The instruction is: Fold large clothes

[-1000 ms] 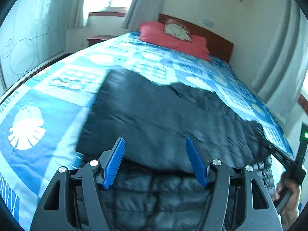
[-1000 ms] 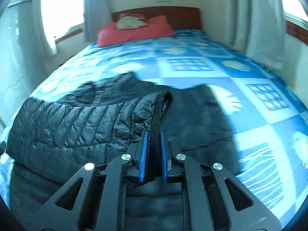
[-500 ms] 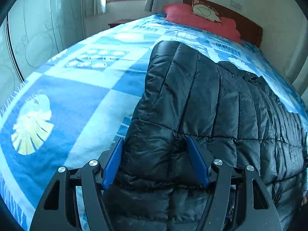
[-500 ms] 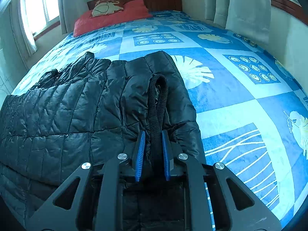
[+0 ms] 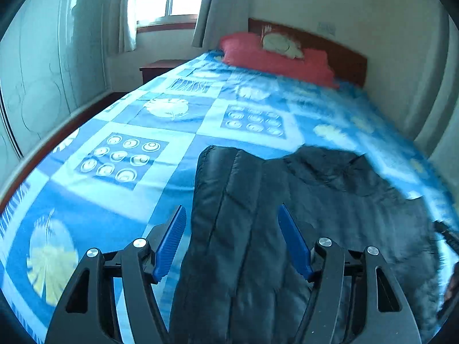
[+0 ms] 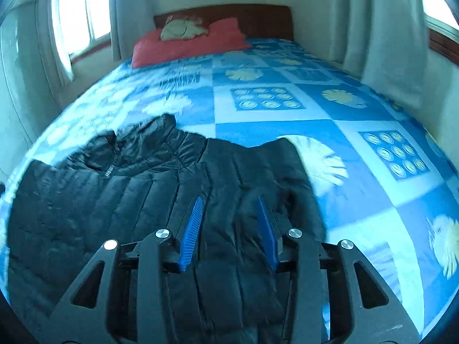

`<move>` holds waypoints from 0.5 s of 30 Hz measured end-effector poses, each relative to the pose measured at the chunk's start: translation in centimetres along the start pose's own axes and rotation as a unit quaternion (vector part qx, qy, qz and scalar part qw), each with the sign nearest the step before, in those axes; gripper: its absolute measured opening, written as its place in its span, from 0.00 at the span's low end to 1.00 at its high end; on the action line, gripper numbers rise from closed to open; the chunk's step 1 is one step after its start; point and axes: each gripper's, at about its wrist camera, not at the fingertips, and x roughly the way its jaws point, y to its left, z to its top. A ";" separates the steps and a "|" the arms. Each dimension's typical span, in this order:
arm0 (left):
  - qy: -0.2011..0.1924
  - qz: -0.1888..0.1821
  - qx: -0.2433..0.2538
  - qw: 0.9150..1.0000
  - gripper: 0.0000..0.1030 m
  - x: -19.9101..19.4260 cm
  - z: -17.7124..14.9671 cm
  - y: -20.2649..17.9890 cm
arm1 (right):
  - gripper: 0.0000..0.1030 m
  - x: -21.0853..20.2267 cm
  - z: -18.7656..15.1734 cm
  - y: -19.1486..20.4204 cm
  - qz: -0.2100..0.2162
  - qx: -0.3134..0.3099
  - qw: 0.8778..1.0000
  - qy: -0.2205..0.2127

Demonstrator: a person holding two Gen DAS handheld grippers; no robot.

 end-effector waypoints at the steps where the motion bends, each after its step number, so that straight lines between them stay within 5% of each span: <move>1: 0.015 0.010 0.006 1.000 0.65 1.6 0.1 -0.4 | 0.38 1.2 -0.1 0.0 -0.009 -0.002 1.000 0.012; 5: 0.067 0.030 -0.015 0.997 0.65 6.1 -0.9 0.7 | 0.40 4.7 -1.4 -0.7 -0.014 -0.008 0.999 0.046; 8: 0.094 0.008 -0.036 0.995 0.68 8.8 -2.4 2.2 | 0.41 5.3 -1.9 -0.9 -0.007 -0.012 0.999 0.039; 15: 0.069 0.011 -0.021 0.997 0.66 4.9 -1.5 1.8 | 0.41 4.4 -1.6 -1.0 -0.003 -0.010 0.999 0.031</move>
